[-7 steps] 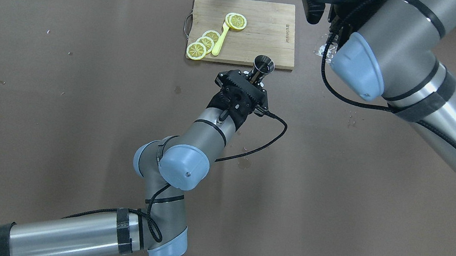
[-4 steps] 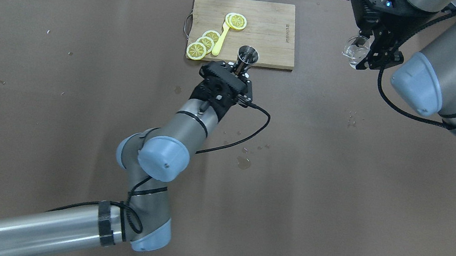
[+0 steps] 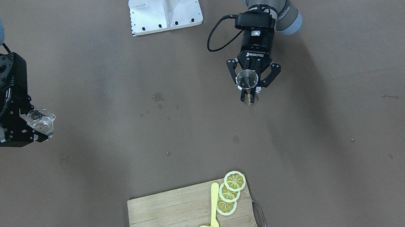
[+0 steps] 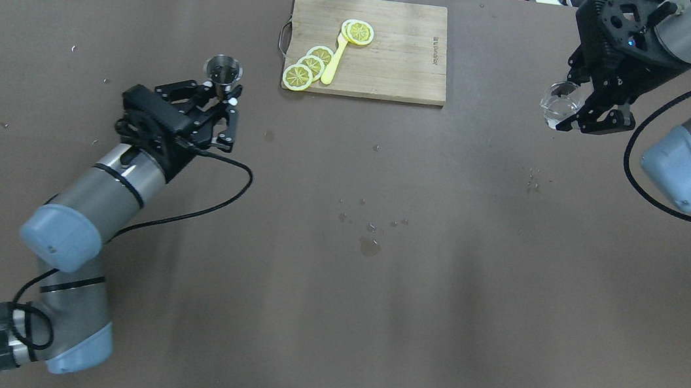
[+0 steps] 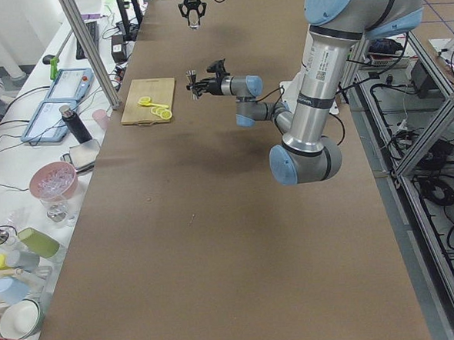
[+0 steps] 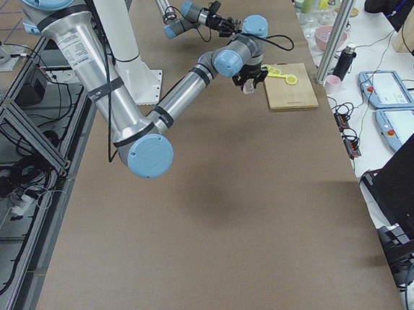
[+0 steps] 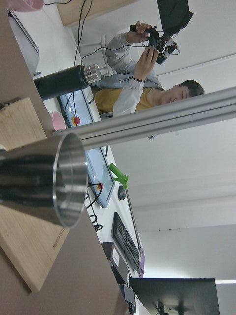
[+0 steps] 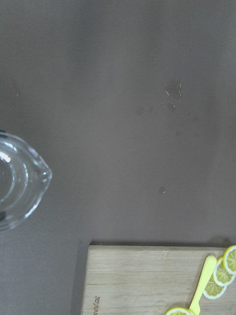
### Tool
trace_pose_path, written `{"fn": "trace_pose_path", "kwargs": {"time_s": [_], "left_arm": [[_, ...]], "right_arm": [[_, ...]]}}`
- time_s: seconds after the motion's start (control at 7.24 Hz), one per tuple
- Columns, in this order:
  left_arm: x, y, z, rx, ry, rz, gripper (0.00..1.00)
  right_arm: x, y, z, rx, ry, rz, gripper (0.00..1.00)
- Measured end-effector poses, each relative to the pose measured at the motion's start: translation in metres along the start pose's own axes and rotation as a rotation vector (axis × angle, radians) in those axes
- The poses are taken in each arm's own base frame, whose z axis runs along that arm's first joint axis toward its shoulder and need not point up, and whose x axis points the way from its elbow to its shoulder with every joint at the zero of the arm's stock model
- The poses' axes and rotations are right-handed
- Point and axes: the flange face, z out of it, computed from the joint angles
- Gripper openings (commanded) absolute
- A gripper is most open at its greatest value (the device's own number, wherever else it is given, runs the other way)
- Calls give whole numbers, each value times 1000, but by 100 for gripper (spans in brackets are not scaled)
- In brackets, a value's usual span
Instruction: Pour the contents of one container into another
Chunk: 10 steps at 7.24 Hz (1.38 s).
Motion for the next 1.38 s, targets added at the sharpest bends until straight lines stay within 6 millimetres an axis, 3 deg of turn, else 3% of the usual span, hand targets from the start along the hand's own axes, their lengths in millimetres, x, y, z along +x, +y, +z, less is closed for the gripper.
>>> {"fn": "trace_pose_path", "kwargs": {"time_s": [0.14,0.41,0.55,0.69,0.97,1.24,1.38], "left_arm": [[-44,25,-27,5,-5,21,0],[-153,69,-79,-32,6,68,0],[-209,87,-98,-60,16,88,0],[-253,108,-114,-73,22,94,0],[-300,142,-141,-47,-22,60,0],[-319,156,-155,-20,-110,-47,0],[-318,166,-166,-15,-151,-87,0]], "right_arm": [[-9,14,6,36,-11,1,0],[-20,47,14,96,-25,4,0],[-30,70,19,119,-16,-5,0],[-43,94,25,137,-1,-17,0],[-57,138,37,162,26,-41,0],[-46,181,44,185,31,-24,0],[-34,197,44,197,23,0,0]]}}
